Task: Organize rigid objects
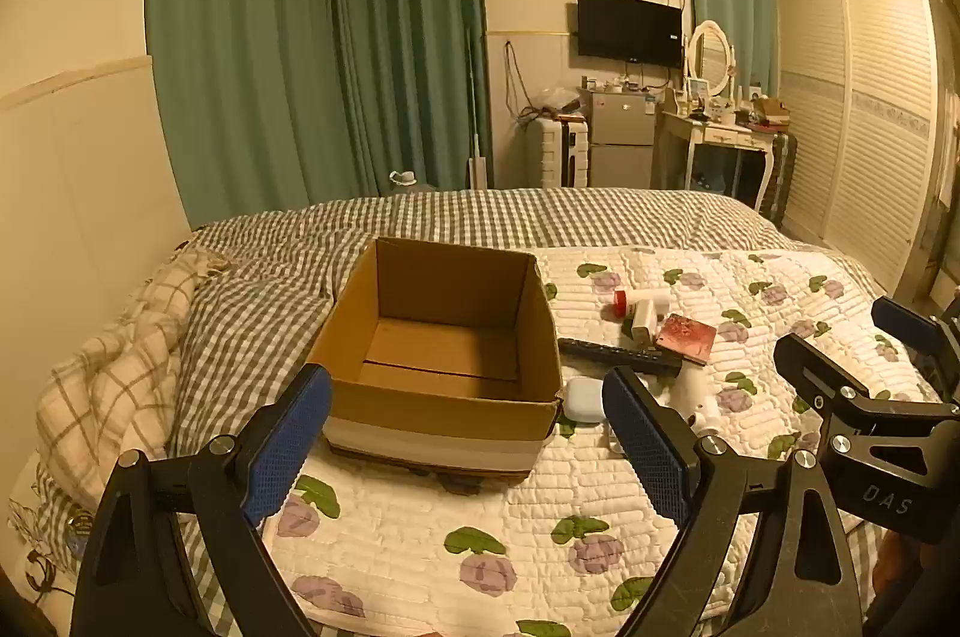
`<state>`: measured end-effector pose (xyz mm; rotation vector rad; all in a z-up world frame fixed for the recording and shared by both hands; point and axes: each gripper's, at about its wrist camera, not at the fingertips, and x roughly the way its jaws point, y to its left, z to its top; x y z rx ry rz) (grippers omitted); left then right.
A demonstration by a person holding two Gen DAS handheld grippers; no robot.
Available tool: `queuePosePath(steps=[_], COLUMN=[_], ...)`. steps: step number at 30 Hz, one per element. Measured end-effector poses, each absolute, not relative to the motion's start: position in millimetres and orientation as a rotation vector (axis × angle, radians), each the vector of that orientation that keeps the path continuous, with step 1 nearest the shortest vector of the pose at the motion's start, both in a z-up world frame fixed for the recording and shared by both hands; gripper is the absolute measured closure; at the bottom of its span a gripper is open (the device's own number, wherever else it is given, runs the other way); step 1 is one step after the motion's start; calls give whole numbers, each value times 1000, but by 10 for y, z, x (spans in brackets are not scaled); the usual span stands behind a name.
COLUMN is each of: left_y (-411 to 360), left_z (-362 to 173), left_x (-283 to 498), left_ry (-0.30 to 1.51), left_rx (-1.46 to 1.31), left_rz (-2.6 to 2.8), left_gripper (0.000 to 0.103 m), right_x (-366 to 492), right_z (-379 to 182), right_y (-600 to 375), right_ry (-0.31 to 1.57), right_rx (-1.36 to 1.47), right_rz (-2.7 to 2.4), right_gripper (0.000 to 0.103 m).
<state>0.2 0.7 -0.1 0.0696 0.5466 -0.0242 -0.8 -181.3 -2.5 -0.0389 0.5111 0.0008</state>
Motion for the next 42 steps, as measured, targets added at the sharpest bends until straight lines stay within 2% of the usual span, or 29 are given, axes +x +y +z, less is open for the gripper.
queuePosePath(steps=[42], left_y=[13], left_z=[29], left_x=[0], left_ry=[542], left_rx=[76], left_rz=[-23], left_gripper=[9], right_x=[-3], right_z=[-58], right_y=[-1797], right_ry=[525], right_rx=[-49], right_rz=[-3], right_gripper=[0])
